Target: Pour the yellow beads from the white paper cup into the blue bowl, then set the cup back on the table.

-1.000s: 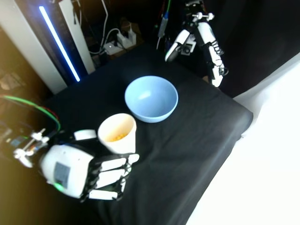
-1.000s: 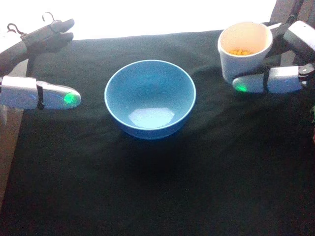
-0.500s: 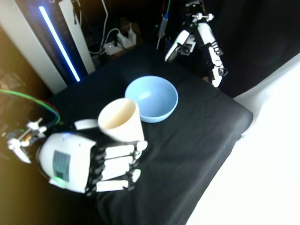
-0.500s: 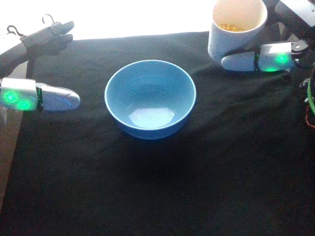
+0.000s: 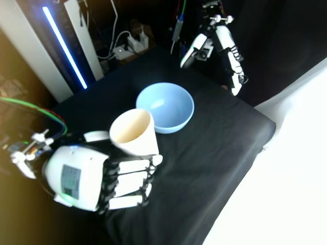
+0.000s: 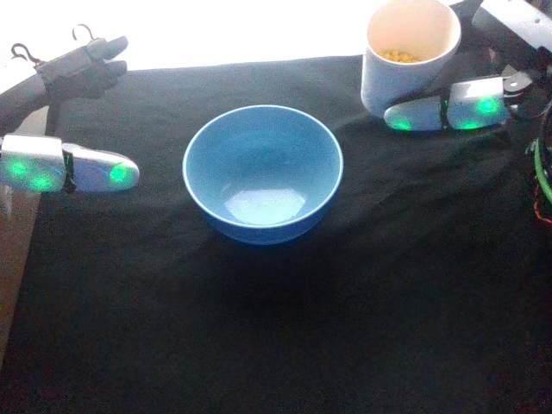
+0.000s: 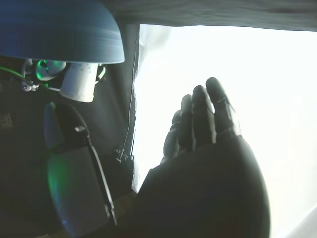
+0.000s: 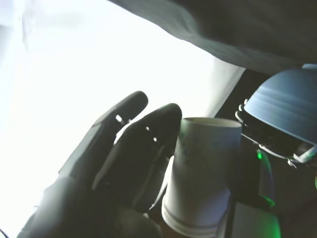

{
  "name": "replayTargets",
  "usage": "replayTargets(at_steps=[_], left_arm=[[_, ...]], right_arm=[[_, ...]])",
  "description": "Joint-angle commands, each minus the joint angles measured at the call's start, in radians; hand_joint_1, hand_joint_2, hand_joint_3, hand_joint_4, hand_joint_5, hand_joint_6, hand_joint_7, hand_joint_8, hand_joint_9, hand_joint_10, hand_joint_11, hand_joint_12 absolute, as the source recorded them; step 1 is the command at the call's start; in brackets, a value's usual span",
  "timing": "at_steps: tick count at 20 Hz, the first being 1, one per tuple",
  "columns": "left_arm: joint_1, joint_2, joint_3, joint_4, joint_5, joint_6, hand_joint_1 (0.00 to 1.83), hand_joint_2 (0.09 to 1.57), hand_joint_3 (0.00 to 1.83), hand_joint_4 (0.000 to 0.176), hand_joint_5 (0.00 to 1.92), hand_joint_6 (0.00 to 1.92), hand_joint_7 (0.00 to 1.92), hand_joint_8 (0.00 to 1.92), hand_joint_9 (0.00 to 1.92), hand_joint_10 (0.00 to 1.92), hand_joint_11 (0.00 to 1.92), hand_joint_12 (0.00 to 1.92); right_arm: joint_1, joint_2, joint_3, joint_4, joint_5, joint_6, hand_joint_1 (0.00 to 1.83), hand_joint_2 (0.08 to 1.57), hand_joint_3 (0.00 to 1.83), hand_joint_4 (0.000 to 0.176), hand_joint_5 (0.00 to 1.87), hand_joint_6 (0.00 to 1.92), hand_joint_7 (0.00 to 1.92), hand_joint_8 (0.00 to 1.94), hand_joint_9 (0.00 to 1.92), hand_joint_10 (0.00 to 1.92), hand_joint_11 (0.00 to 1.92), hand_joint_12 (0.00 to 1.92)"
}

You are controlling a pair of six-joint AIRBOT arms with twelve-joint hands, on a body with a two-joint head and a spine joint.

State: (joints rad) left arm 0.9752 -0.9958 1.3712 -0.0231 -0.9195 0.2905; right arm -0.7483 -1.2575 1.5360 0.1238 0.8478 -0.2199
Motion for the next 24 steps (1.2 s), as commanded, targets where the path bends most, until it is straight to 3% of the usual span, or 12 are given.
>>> replayTargets(at_steps=[1, 3, 7, 8, 9, 10, 11, 13, 15, 18, 21, 24], left_arm=[[-0.009, -0.006, 0.006, -0.023, -0.109, -0.015, 0.82, 0.80, 0.00, 0.000, 0.07, 0.00, 0.23, 0.00, 0.26, 0.00, 0.00, 0.74], [-0.009, -0.007, 0.007, -0.019, -0.104, -0.015, 0.82, 0.79, 0.00, 0.000, 0.09, 0.01, 0.26, 0.01, 0.28, 0.01, 0.00, 0.71], [-0.013, -0.028, 0.026, 0.007, -0.085, -0.041, 0.82, 0.80, 0.00, 0.008, 0.09, 0.00, 0.28, 0.01, 0.29, 0.00, 0.00, 0.66], [-0.019, -0.031, 0.030, 0.017, -0.075, -0.043, 0.84, 0.77, 0.00, 0.064, 0.10, 0.00, 0.27, 0.00, 0.26, 0.00, 0.03, 0.50], [-0.023, -0.031, 0.031, 0.024, -0.068, -0.043, 0.85, 0.77, 0.00, 0.075, 0.10, 0.00, 0.25, 0.00, 0.24, 0.00, 0.04, 0.41], [-0.025, -0.031, 0.031, 0.032, -0.061, -0.044, 0.85, 0.77, 0.00, 0.068, 0.09, 0.00, 0.25, 0.00, 0.23, 0.00, 0.05, 0.40], [-0.026, -0.031, 0.032, 0.039, -0.055, -0.047, 0.85, 0.78, 0.00, 0.062, 0.09, 0.00, 0.23, 0.00, 0.23, 0.00, 0.04, 0.39], [-0.030, -0.031, 0.035, 0.053, -0.041, -0.051, 0.84, 0.76, 0.00, 0.050, 0.09, 0.00, 0.26, 0.00, 0.26, 0.00, 0.00, 0.59], [-0.037, -0.031, 0.036, 0.066, -0.028, -0.053, 0.86, 0.77, 0.00, 0.000, 0.06, 0.00, 0.24, 0.00, 0.24, 0.00, 0.00, 0.51], [-0.049, -0.031, 0.038, 0.088, -0.010, -0.057, 0.84, 0.79, 0.00, 0.000, 0.08, 0.00, 0.22, 0.00, 0.24, 0.00, 0.00, 0.61], [-0.057, -0.031, 0.040, 0.100, -0.003, -0.060, 0.87, 0.79, 0.00, 0.060, 0.10, 0.00, 0.25, 0.01, 0.26, 0.00, 0.00, 0.61], [-0.064, -0.031, 0.040, 0.110, 0.004, -0.060, 0.89, 0.78, 0.00, 0.055, 0.12, 0.00, 0.27, 0.01, 0.27, 0.00, 0.00, 0.66]], right_arm=[[0.024, 0.000, 0.006, 0.003, 0.098, 0.013, 1.39, 1.07, 0.00, 0.000, 0.97, 1.02, 1.08, 0.81, 1.07, 0.82, 0.88, 0.78], [0.041, 0.000, 0.011, -0.027, 0.065, 0.013, 1.39, 1.07, 0.00, 0.000, 1.02, 0.97, 1.07, 0.81, 1.04, 0.88, 0.84, 0.76], [0.055, 0.000, 0.017, -0.067, 0.018, 0.013, 1.39, 1.06, 0.00, 0.000, 1.09, 0.73, 1.08, 0.85, 0.98, 1.05, 0.78, 1.05], [0.060, 0.001, 0.019, -0.081, 0.002, 0.013, 1.40, 1.06, 0.00, 0.000, 1.12, 0.65, 1.10, 0.85, 0.99, 1.05, 0.81, 1.07], [0.068, 0.002, 0.019, -0.097, -0.011, 0.013, 1.40, 1.05, 0.00, 0.000, 1.14, 0.58, 1.14, 0.79, 1.00, 1.05, 0.83, 1.09], [0.079, 0.002, 0.020, -0.118, -0.029, 0.013, 1.40, 1.05, 0.00, 0.000, 1.16, 0.49, 1.13, 0.80, 0.99, 1.11, 0.84, 1.17], [0.089, 0.002, 0.023, -0.138, -0.043, 0.013, 1.40, 1.05, 0.00, 0.000, 1.27, 0.22, 1.12, 0.85, 0.96, 1.24, 0.80, 1.34], [0.108, 0.002, 0.026, -0.174, -0.065, 0.013, 1.40, 1.04, 0.00, 0.000, 1.34, 0.08, 1.15, 0.81, 0.97, 1.20, 0.74, 1.35], [0.125, 0.002, 0.028, -0.201, -0.078, 0.013, 1.40, 1.04, 0.00, 0.000, 1.33, 0.06, 1.16, 0.79, 0.98, 1.21, 0.74, 1.40], [0.168, 0.002, 0.032, -0.263, -0.119, 0.013, 1.40, 1.04, 0.00, 0.000, 1.31, 0.06, 1.18, 0.77, 1.02, 1.14, 0.73, 1.37], [0.202, 0.002, 0.033, -0.314, -0.148, 0.013, 1.40, 1.05, 0.00, 0.000, 1.20, 0.26, 1.13, 0.87, 1.02, 1.16, 0.77, 1.32], [0.226, 0.001, 0.034, -0.353, -0.173, 0.013, 1.40, 1.05, 0.00, 0.000, 1.22, 0.24, 1.14, 0.84, 1.01, 1.17, 0.78, 1.34]])
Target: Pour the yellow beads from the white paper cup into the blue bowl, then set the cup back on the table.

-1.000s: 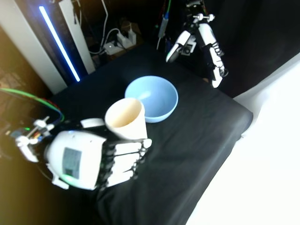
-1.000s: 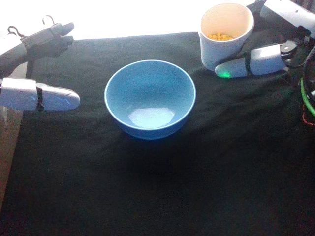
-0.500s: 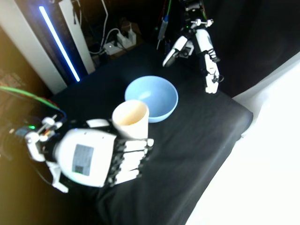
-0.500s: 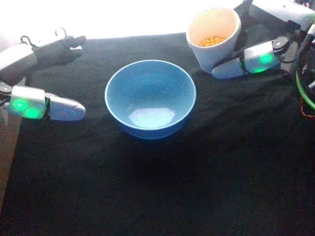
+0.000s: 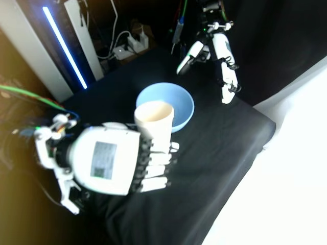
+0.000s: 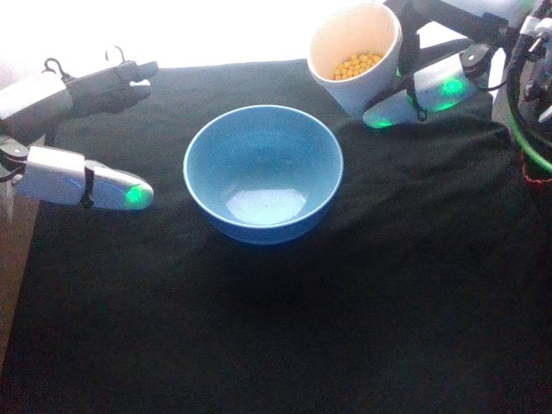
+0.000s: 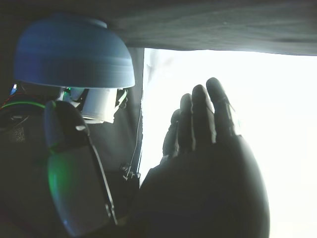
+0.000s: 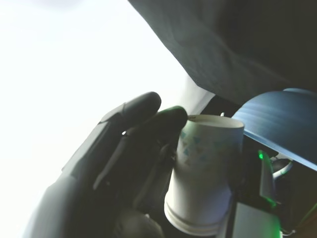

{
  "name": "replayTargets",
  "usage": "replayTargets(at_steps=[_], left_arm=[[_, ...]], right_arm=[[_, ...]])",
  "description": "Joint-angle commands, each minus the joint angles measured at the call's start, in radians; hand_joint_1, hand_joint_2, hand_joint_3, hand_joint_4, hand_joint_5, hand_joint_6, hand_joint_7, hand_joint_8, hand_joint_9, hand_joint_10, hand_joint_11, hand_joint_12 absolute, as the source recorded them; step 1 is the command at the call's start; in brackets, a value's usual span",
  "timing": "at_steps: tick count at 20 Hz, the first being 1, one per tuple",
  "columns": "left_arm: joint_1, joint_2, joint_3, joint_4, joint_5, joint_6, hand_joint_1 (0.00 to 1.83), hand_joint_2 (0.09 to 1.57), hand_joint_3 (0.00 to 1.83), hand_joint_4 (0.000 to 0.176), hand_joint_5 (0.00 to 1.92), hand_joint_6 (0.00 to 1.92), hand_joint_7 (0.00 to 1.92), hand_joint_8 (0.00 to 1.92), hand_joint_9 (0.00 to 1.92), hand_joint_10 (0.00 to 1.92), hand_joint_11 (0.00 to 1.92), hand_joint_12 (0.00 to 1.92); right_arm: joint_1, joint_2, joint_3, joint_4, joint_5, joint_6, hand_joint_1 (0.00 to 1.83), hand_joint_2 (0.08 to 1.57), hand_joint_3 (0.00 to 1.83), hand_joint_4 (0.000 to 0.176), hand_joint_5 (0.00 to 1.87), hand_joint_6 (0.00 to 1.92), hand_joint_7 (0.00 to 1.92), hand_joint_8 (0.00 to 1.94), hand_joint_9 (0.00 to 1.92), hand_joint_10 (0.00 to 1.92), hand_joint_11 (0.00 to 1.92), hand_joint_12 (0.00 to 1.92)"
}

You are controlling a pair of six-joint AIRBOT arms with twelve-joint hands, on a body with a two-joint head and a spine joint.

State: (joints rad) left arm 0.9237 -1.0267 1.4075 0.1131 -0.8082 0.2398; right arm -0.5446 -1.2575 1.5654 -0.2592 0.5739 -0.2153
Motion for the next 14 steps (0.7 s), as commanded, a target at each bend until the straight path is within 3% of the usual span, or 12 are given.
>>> replayTargets(at_steps=[1, 2, 3, 4, 5, 6, 7, 8, 9, 10, 11, 14], left_arm=[[-0.014, -0.001, 0.004, -0.025, -0.106, -0.009, 0.88, 0.77, 0.00, 0.037, 0.12, 0.00, 0.28, 0.01, 0.28, 0.01, 0.00, 0.67], [-0.016, -0.001, 0.004, -0.023, -0.104, -0.009, 0.88, 0.77, 0.00, 0.028, 0.11, 0.00, 0.29, 0.01, 0.28, 0.00, 0.00, 0.65], [-0.017, -0.001, 0.004, -0.021, -0.103, -0.010, 0.90, 0.77, 0.00, 0.046, 0.12, 0.00, 0.27, 0.00, 0.27, 0.00, 0.00, 0.66], [-0.017, -0.001, 0.004, -0.019, -0.101, -0.010, 0.90, 0.77, 0.00, 0.046, 0.12, 0.00, 0.27, 0.00, 0.27, 0.00, 0.00, 0.66], [-0.019, -0.001, 0.005, -0.017, -0.097, -0.010, 0.90, 0.76, 0.00, 0.036, 0.12, 0.00, 0.27, 0.00, 0.27, 0.00, 0.00, 0.68], [-0.021, -0.001, 0.005, -0.014, -0.094, -0.010, 0.89, 0.75, 0.00, 0.021, 0.13, 0.00, 0.28, 0.00, 0.28, 0.00, 0.00, 0.70], [-0.023, -0.001, 0.005, -0.011, -0.093, -0.010, 0.88, 0.76, 0.00, 0.009, 0.13, 0.00, 0.29, 0.01, 0.30, 0.01, 0.00, 0.72], [-0.024, -0.001, 0.005, -0.010, -0.093, -0.010, 0.88, 0.76, 0.00, 0.009, 0.13, 0.00, 0.29, 0.01, 0.30, 0.01, 0.00, 0.72], [-0.025, -0.001, 0.005, -0.008, -0.092, -0.010, 0.89, 0.76, 0.00, 0.025, 0.14, 0.00, 0.29, 0.00, 0.30, 0.00, 0.00, 0.69], [-0.026, -0.001, 0.005, -0.008, -0.091, -0.010, 0.90, 0.74, 0.00, 0.034, 0.14, 0.00, 0.29, 0.00, 0.30, 0.00, 0.00, 0.65], [-0.026, -0.002, 0.005, -0.007, -0.091, -0.010, 0.90, 0.77, 0.01, 0.043, 0.11, 0.00, 0.27, 0.00, 0.27, 0.00, 0.00, 0.60], [-0.028, -0.002, 0.005, -0.005, -0.091, -0.010, 0.90, 0.78, 0.00, 0.047, 0.10, 0.00, 0.27, 0.00, 0.25, 0.00, 0.00, 0.55]], right_arm=[[0.024, 0.000, 0.004, 0.025, 0.098, 0.009, 1.40, 1.05, 0.00, 0.000, 1.24, 0.23, 1.14, 0.84, 1.00, 1.17, 0.76, 1.35], [0.026, -0.001, 0.005, 0.019, 0.095, 0.009, 1.40, 1.04, 0.00, 0.000, 1.23, 0.31, 1.18, 0.78, 0.99, 1.12, 0.69, 1.35], [0.027, -0.002, 0.005, 0.012, 0.093, 0.009, 1.28, 1.04, 0.00, 0.000, 1.23, 0.38, 1.12, 0.93, 0.96, 0.83, 0.65, 1.43], [0.028, -0.003, 0.005, 0.006, 0.090, 0.009, 1.28, 1.04, 0.00, 0.000, 1.23, 0.38, 1.12, 0.93, 0.96, 0.83, 0.65, 1.43], [0.031, -0.004, 0.005, -0.004, 0.086, 0.009, 1.27, 1.04, 0.00, 0.000, 1.19, 0.53, 1.15, 0.83, 1.05, 0.63, 0.72, 1.32], [0.037, -0.005, 0.005, -0.019, 0.078, 0.009, 1.36, 1.04, 0.00, 0.000, 1.19, 0.56, 1.15, 0.73, 1.02, 0.96, 0.73, 1.30], [0.044, -0.006, 0.005, -0.035, 0.067, 0.009, 1.28, 1.05, 0.00, 0.000, 1.18, 0.47, 1.10, 0.98, 0.96, 0.93, 0.69, 1.59], [0.048, -0.007, 0.005, -0.047, 0.059, 0.009, 1.28, 1.05, 0.00, 0.000, 1.18, 0.47, 1.10, 0.98, 0.96, 0.93, 0.69, 1.59], [0.053, -0.009, 0.005, -0.060, 0.051, 0.009, 1.29, 1.06, 0.00, 0.000, 1.19, 0.39, 1.07, 1.07, 0.92, 1.15, 0.69, 1.78], [0.058, -0.011, 0.005, -0.074, 0.043, 0.009, 1.27, 1.06, 0.00, 0.000, 1.14, 0.55, 1.09, 0.98, 0.87, 0.90, 0.58, 1.63], [0.063, -0.013, 0.005, -0.090, 0.036, 0.009, 1.28, 1.07, 0.00, 0.000, 1.15, 0.53, 1.08, 1.00, 0.99, 0.80, 0.71, 1.61], [0.077, -0.020, 0.005, -0.123, 0.019, 0.009, 1.29, 1.06, 0.00, 0.000, 1.19, 0.39, 1.08, 1.06, 1.02, 1.04, 0.86, 1.64]])
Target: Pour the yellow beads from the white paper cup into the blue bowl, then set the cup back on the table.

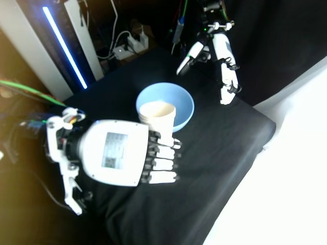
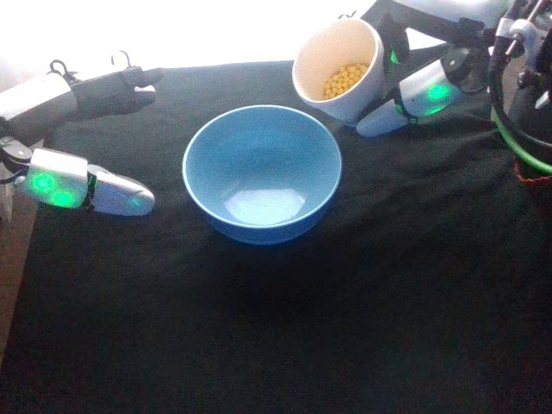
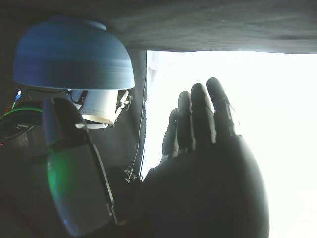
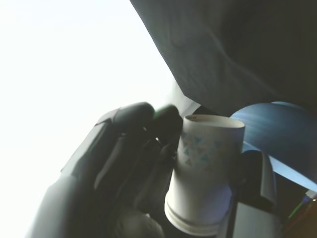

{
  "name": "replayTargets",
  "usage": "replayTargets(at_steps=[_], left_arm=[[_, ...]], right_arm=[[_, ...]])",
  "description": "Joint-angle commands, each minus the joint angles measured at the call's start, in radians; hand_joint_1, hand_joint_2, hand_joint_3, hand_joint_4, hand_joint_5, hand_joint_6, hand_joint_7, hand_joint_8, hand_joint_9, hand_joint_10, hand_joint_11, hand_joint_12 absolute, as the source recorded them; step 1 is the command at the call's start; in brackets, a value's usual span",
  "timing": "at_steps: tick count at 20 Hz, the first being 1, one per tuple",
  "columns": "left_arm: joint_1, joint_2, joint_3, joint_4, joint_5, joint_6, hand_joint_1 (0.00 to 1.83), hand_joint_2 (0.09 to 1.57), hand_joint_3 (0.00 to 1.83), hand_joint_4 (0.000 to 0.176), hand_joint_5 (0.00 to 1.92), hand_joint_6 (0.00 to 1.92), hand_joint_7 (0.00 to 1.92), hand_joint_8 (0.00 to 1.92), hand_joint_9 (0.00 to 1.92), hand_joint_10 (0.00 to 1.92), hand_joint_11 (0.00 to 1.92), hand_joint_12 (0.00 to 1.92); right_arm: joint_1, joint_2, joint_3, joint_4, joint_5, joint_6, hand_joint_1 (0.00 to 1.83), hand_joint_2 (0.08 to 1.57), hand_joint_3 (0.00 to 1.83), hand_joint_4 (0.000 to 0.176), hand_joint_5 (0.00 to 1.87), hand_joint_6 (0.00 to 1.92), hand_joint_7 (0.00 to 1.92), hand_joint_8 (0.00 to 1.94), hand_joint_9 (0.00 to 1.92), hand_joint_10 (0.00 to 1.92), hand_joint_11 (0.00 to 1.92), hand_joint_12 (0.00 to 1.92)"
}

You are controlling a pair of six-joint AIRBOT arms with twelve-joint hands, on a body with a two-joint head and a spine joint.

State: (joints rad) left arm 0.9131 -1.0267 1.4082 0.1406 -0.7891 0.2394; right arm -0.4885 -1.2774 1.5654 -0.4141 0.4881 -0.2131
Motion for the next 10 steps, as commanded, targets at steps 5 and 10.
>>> replayTargets(at_steps=[5, 10], left_arm=[[-0.026, -0.002, 0.006, -0.020, -0.104, -0.009, 0.88, 0.78, 0.00, 0.061, 0.10, 0.00, 0.25, 0.00, 0.25, 0.00, 0.00, 0.53], [-0.029, -0.008, 0.009, -0.009, -0.100, -0.019, 0.86, 0.78, 0.00, 0.055, 0.12, 0.00, 0.29, 0.00, 0.27, 0.00, 0.00, 0.60]], right_arm=[[0.051, -0.009, 0.004, -0.053, 0.060, 0.006, 1.21, 1.03, 0.00, 0.000, 1.19, 0.60, 1.10, 1.88, 1.31, 1.90, 1.44, 1.92], [0.076, -0.021, 0.002, -0.133, 0.018, 0.006, 1.20, 1.08, 0.00, 0.000, 1.07, 0.76, 0.92, 1.44, 0.94, 1.76, 1.02, 1.92]])
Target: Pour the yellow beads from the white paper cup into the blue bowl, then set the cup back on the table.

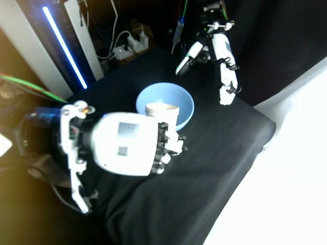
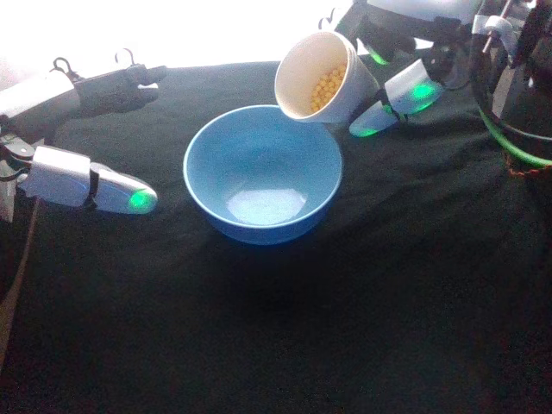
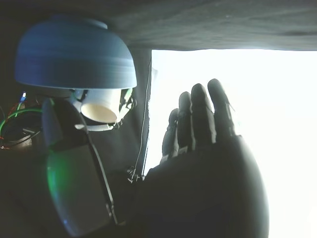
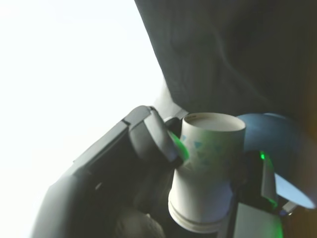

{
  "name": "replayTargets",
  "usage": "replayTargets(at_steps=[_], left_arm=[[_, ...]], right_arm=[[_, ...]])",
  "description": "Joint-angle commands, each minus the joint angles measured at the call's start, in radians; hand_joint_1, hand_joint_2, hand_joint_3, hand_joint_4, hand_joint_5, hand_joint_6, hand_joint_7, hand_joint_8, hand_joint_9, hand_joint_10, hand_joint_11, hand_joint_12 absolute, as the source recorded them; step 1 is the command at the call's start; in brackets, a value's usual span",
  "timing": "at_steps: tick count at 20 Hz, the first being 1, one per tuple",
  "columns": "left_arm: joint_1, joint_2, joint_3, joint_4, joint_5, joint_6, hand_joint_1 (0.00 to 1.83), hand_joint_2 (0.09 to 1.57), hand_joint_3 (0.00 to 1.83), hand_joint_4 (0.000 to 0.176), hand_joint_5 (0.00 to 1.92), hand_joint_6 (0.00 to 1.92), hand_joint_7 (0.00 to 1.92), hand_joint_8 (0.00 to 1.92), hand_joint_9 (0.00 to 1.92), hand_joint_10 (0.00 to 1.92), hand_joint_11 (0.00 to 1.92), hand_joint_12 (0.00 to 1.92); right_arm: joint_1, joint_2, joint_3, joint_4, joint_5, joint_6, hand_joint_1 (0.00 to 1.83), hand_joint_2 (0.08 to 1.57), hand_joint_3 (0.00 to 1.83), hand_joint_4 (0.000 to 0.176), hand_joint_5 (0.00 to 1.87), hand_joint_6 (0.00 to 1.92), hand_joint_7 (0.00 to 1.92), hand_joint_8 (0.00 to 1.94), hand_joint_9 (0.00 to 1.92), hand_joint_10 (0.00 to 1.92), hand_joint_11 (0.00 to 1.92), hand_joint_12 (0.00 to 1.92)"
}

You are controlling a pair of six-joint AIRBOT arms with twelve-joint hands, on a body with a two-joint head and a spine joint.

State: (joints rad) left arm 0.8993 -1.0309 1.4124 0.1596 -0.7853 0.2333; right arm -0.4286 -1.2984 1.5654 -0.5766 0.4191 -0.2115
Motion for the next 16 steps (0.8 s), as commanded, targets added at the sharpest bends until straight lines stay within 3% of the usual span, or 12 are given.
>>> replayTargets(at_steps=[1, 2, 5, 6, 7, 8, 10, 11, 12, 13, 14, 16], left_arm=[[-0.018, -0.005, 0.005, -0.024, -0.101, -0.014, 0.86, 0.78, 0.00, 0.049, 0.12, 0.00, 0.29, 0.00, 0.28, 0.00, 0.00, 0.60], [-0.020, -0.007, 0.006, -0.021, -0.098, -0.014, 0.85, 0.77, 0.00, 0.049, 0.12, 0.00, 0.30, 0.00, 0.28, 0.00, 0.00, 0.65], [-0.022, -0.010, 0.008, -0.013, -0.093, -0.018, 0.84, 0.78, 0.00, 0.052, 0.12, 0.00, 0.29, 0.00, 0.26, 0.00, 0.00, 0.64], [-0.022, -0.012, 0.008, -0.012, -0.092, -0.019, 0.83, 0.77, 0.00, 0.052, 0.13, 0.00, 0.28, 0.01, 0.27, 0.00, 0.02, 0.60], [-0.022, -0.012, 0.009, -0.011, -0.092, -0.019, 0.84, 0.76, 0.00, 0.060, 0.12, 0.00, 0.28, 0.00, 0.25, 0.00, 0.01, 0.59], [-0.022, -0.013, 0.009, -0.009, -0.092, -0.020, 0.84, 0.76, 0.00, 0.060, 0.12, 0.00, 0.28, 0.00, 0.25, 0.00, 0.01, 0.59], [-0.022, -0.013, 0.009, -0.009, -0.091, -0.020, 0.84, 0.76, 0.00, 0.046, 0.13, 0.00, 0.28, 0.00, 0.25, 0.00, 0.01, 0.59], [-0.022, -0.013, 0.009, -0.008, -0.090, -0.020, 0.83, 0.76, 0.00, 0.036, 0.12, 0.00, 0.28, 0.00, 0.26, 0.00, 0.03, 0.59], [-0.022, -0.013, 0.009, -0.007, -0.089, -0.021, 0.83, 0.77, 0.00, 0.033, 0.12, 0.00, 0.28, 0.00, 0.27, 0.01, 0.02, 0.59], [-0.022, -0.013, 0.009, -0.006, -0.089, -0.021, 0.84, 0.76, 0.00, 0.039, 0.12, 0.00, 0.28, 0.00, 0.26, 0.00, 0.02, 0.59], [-0.022, -0.013, 0.009, -0.006, -0.088, -0.021, 0.83, 0.76, 0.00, 0.028, 0.13, 0.00, 0.29, 0.00, 0.28, 0.01, 0.03, 0.59], [-0.022, -0.013, 0.009, -0.005, -0.087, -0.022, 0.84, 0.77, 0.00, 0.040, 0.12, 0.00, 0.30, 0.00, 0.29, 0.00, 0.02, 0.64]], right_arm=[[0.019, 0.000, 0.001, 0.012, 0.076, 0.005, 1.19, 1.07, 0.00, 0.000, 1.08, 0.78, 0.95, 1.37, 0.98, 1.73, 1.05, 1.92], [0.020, 0.000, 0.000, 0.004, 0.071, 0.005, 1.19, 1.06, 0.00, 0.000, 1.10, 0.77, 1.08, 1.85, 1.31, 1.91, 1.45, 1.92], [0.025, 0.000, -0.001, -0.018, 0.061, 0.005, 1.19, 1.07, 0.00, 0.000, 1.08, 0.79, 1.11, 1.84, 1.34, 1.92, 1.47, 1.92], [0.030, 0.000, -0.003, -0.031, 0.055, 0.005, 1.19, 1.07, 0.00, 0.000, 1.07, 0.81, 1.06, 1.73, 1.22, 1.92, 1.31, 1.92], [0.036, 0.000, -0.005, -0.046, 0.048, 0.005, 1.19, 1.07, 0.00, 0.000, 1.08, 0.80, 1.01, 1.64, 1.08, 1.84, 0.91, 1.92], [0.042, 0.000, -0.008, -0.062, 0.040, 0.005, 1.19, 1.07, 0.00, 0.000, 1.08, 0.80, 1.01, 1.64, 1.08, 1.84, 0.91, 1.92], [0.054, 0.000, -0.014, -0.097, 0.025, 0.005, 1.25, 1.12, 0.00, 0.000, 1.04, 0.64, 0.95, 1.34, 0.83, 1.36, 0.36, 1.67], [0.058, 0.000, -0.017, -0.110, 0.020, 0.005, 1.25, 1.10, 0.00, 0.000, 1.10, 0.62, 0.96, 1.20, 0.76, 0.90, 0.11, 1.48], [0.062, 0.000, -0.019, -0.125, 0.014, 0.005, 1.26, 1.09, 0.00, 0.000, 1.14, 0.55, 0.98, 1.16, 0.79, 0.74, 0.06, 1.46], [0.063, -0.001, -0.021, -0.132, 0.012, 0.005, 1.27, 1.09, 0.00, 0.000, 1.15, 0.45, 1.00, 1.19, 0.83, 0.86, 0.17, 1.57], [0.065, -0.001, -0.022, -0.136, 0.011, 0.005, 1.27, 1.09, 0.00, 0.000, 1.14, 0.44, 0.99, 1.21, 0.81, 0.96, 0.17, 1.65], [0.073, -0.001, -0.026, -0.153, 0.007, 0.005, 1.27, 1.09, 0.00, 0.000, 1.20, 0.38, 0.95, 1.24, 0.72, 0.95, 0.07, 1.60]])
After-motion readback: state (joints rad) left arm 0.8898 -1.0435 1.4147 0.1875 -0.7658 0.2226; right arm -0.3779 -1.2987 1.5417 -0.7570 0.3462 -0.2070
